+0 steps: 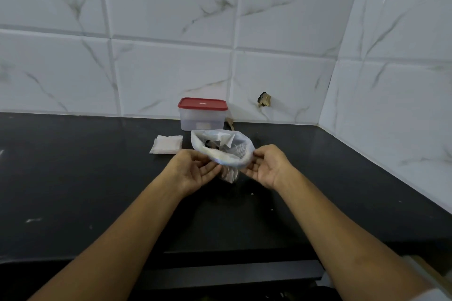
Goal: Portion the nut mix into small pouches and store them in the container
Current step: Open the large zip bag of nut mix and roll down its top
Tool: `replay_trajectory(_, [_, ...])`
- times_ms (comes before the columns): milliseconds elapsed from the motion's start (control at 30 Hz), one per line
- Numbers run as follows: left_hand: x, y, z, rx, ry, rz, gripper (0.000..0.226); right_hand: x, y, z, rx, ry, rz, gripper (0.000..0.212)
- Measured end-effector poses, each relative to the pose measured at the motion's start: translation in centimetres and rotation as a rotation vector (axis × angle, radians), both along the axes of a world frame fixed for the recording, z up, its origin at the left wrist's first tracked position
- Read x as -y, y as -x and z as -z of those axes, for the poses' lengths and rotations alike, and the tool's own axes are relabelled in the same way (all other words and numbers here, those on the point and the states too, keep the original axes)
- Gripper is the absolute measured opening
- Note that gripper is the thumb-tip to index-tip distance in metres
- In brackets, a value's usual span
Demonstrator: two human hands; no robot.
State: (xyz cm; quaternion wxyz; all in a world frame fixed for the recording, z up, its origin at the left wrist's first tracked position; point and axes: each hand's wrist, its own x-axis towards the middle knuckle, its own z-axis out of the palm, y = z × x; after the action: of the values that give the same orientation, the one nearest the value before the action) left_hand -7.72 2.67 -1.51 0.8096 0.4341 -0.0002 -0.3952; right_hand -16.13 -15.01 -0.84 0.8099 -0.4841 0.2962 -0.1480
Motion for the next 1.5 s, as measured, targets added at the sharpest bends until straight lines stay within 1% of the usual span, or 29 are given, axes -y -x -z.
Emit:
replay_trajectory(33, [-0.2,-0.3,0.0,0.061,-0.058,0.015,0.026,0.5,0.1,0.1,-0.020,0.044,-0.009,0.026])
replay_trajectory(133, [-0.9,-1.3,-0.1,0.211,-0.218,0.046,0.029,1.4,0.3,0.1,-0.090,0.175,-0.089,0.040])
replay_trajectory(233, [-0.9,-2.2,-0.1,0.271,-0.360,0.032,0.037,1.4,-0.2,0.0,-0.138,0.316,-0.114,0.036])
replay_trajectory(300, [-0.7,-2.9,0.2,0.306,-0.412,-0.024,0.034,1.4,-0.7,-0.2,-0.144,0.338,-0.123,0.032])
replay_trajectory(400, [-0.5,-4.2,0.2,0.327,-0.385,-0.151,0.034,1.6,-1.2,-0.4,-0.115,0.281,-0.144,0.033])
replay_trajectory(467, [-0.2,-4.7,-0.3,0.319,-0.370,-0.165,0.034,2.0,-1.3,-0.4,-0.098,0.255,-0.174,0.033])
replay_trajectory(533, [0.1,-4.7,-1.0,0.286,-0.343,-0.120,0.030,2.4,-1.6,-0.4,-0.101,0.266,-0.217,0.033])
replay_trajectory(567, [0.2,-4.8,-1.2,0.289,-0.334,-0.096,0.029,2.7,-1.8,-0.5,-0.105,0.281,-0.240,0.036])
replay_trajectory(633, [0.6,-5.2,-1.5,0.333,-0.341,-0.037,0.029,3.2,-2.4,-0.6,-0.114,0.303,-0.279,0.043])
replay_trajectory(700, [1.0,-5.3,-1.8,0.377,-0.338,0.013,0.023,3.5,-3.0,-0.8,-0.117,0.334,-0.290,0.042])
replay_trajectory(733, [1.2,-5.4,-2.0,0.389,-0.339,0.008,0.020,3.7,-3.5,-0.9,-0.114,0.353,-0.282,0.041])
replay_trajectory(833, [1.9,-6.3,-1.9,0.428,-0.370,-0.082,0.024,3.8,-4.6,-1.1,-0.102,0.364,-0.252,0.040])
replay_trajectory(900, [2.1,-6.8,-1.9,0.442,-0.410,-0.093,0.034,3.9,-5.1,-1.0,-0.088,0.322,-0.269,0.040])
replay_trajectory(967, [2.5,-7.4,-1.9,0.446,-0.444,-0.043,0.036,4.1,-5.7,-0.9,-0.045,0.283,-0.300,0.039])
replay_trajectory(1033, [2.8,-7.8,-2.3,0.473,-0.485,-0.001,0.033,4.3,-6.3,-0.4,0.042,0.234,-0.287,0.035])
replay_trajectory(1100, [3.2,-8.4,-2.7,0.530,-0.547,-0.014,0.031,4.6,-6.6,0.4,0.108,0.191,-0.292,0.031])
replay_trajectory(1167, [3.6,-9.5,-3.0,0.552,-0.612,-0.022,0.035,4.9,-6.7,1.1,0.142,0.185,-0.325,0.026])
replay_trajectory(1267, [4.3,-10.1,-3.6,0.541,-0.661,0.072,0.041,5.5,-6.7,1.2,0.193,0.173,-0.351,0.020])
replay_trajectory(1367, [4.7,-10.6,-4.2,0.526,-0.659,0.154,0.034,5.8,-6.9,0.9,0.244,0.159,-0.332,0.020])
replay_trajectory(1467, [5.0,-10.8,-4.9,0.488,-0.590,0.161,0.028,5.9,-7.1,1.2,0.246,0.186,-0.288,0.021])
replay_trajectory(1500, [5.1,-10.7,-5.2,0.484,-0.577,0.158,0.024,6.0,-7.2,1.3,0.247,0.197,-0.271,0.026])
